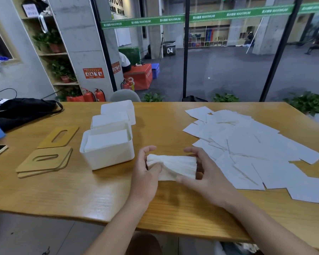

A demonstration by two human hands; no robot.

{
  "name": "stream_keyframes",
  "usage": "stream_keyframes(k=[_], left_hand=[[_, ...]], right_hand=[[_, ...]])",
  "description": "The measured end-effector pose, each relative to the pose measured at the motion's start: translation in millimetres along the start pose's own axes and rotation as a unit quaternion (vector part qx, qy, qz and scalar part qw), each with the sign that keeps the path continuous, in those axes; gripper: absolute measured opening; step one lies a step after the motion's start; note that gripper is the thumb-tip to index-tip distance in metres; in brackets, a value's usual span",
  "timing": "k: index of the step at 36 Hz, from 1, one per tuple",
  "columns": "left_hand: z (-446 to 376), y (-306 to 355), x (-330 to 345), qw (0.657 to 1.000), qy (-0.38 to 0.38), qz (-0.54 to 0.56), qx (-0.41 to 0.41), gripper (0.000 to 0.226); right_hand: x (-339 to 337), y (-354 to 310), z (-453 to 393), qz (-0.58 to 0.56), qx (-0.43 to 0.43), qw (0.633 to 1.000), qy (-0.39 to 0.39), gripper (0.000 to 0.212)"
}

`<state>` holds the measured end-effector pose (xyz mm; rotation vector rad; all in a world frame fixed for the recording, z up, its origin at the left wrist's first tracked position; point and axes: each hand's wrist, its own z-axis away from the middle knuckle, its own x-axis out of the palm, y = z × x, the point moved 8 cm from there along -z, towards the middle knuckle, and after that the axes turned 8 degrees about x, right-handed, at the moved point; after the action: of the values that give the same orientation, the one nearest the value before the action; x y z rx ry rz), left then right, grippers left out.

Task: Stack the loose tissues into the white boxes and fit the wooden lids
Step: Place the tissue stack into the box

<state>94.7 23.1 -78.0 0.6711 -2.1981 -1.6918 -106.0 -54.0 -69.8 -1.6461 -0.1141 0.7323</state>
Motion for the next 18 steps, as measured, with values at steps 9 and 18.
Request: stream_keyframes(k=[9,18], left_hand=[[-1.8,-7.0,-4.4,0.996,-0.093,0.005,-0.006,0.068],[-1.7,2.8,-6.2,0.995,-0.094,-0.02,0.019,0.06]], right_hand=[[-8.2,2.5,-3.0,0.012,-0.021,0.999,0.033,0.031],[-17.0,0.8,-0.3,-0.06,0.003,0.998,0.018,0.017]])
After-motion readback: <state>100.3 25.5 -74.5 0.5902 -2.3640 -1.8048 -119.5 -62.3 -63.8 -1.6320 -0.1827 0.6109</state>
